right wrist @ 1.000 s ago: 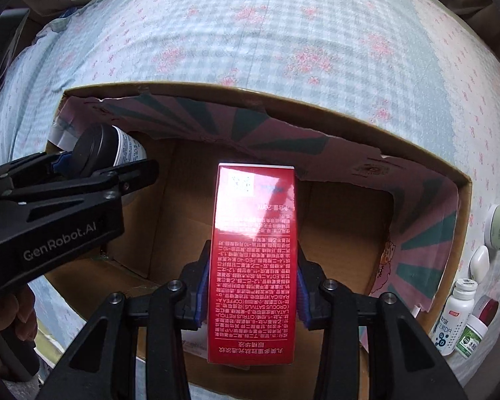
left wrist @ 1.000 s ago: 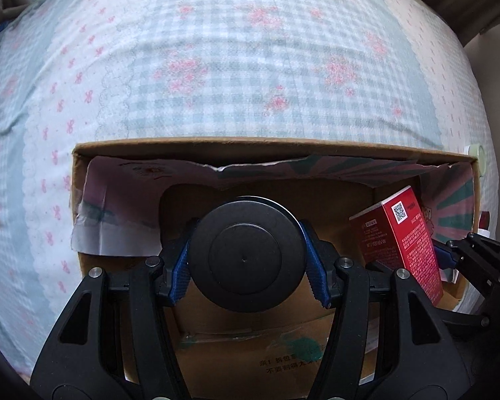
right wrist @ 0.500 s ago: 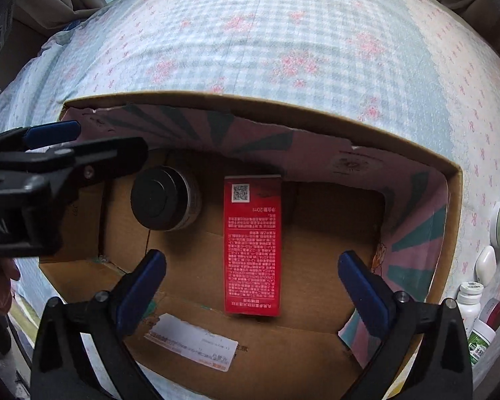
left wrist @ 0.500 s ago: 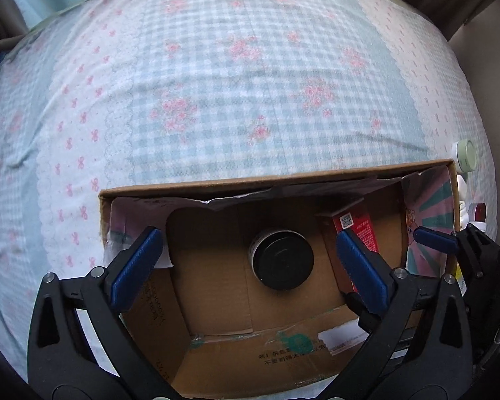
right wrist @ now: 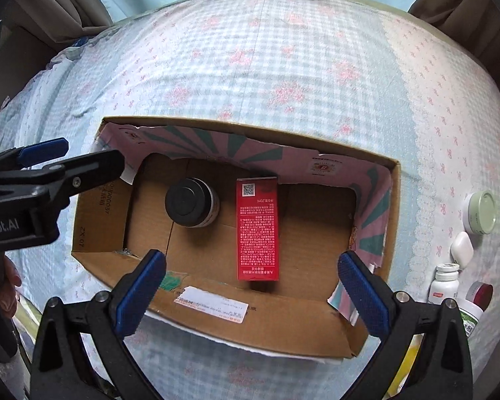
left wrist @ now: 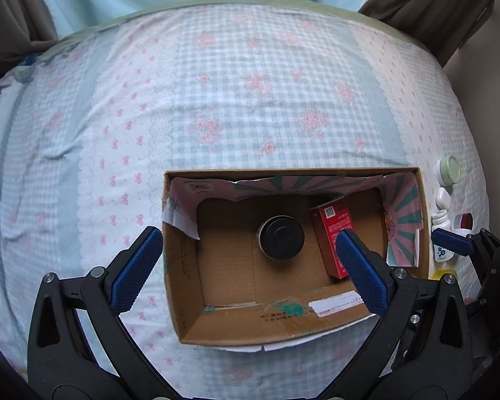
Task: Organize rigid objects
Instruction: 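Open both tools to release the items and lift away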
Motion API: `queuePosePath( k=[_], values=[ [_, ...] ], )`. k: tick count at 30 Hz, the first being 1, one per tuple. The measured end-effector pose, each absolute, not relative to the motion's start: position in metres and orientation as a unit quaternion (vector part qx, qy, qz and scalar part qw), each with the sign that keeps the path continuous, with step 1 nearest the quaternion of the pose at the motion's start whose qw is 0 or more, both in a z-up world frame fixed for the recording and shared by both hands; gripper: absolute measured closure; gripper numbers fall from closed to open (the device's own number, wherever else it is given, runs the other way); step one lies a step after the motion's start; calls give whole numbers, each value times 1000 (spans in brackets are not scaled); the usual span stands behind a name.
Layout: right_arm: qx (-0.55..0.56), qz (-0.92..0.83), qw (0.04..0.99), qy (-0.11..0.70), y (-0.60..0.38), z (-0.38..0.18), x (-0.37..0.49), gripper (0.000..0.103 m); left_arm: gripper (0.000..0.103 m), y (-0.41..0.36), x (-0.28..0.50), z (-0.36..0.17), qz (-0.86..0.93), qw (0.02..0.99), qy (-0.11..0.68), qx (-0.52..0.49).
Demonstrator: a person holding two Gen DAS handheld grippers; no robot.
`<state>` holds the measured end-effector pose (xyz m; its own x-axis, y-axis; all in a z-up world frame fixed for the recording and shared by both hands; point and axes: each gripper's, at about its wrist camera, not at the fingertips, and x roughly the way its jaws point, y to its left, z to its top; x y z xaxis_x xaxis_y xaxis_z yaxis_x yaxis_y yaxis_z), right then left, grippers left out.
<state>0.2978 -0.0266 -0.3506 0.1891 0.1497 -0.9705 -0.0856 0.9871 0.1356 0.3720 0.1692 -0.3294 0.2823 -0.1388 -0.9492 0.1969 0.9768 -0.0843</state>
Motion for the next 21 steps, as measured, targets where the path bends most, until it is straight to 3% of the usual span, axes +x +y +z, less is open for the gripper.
queuePosePath(
  k=[12, 21],
  values=[
    [27, 26, 819, 572, -29, -232, 232, 0, 0, 189, 281, -216, -92, 856, 507, 36],
    [84, -43, 838, 538, -70, -177, 160, 0, 0, 169, 219, -164, -134, 878, 458, 46]
  ],
)
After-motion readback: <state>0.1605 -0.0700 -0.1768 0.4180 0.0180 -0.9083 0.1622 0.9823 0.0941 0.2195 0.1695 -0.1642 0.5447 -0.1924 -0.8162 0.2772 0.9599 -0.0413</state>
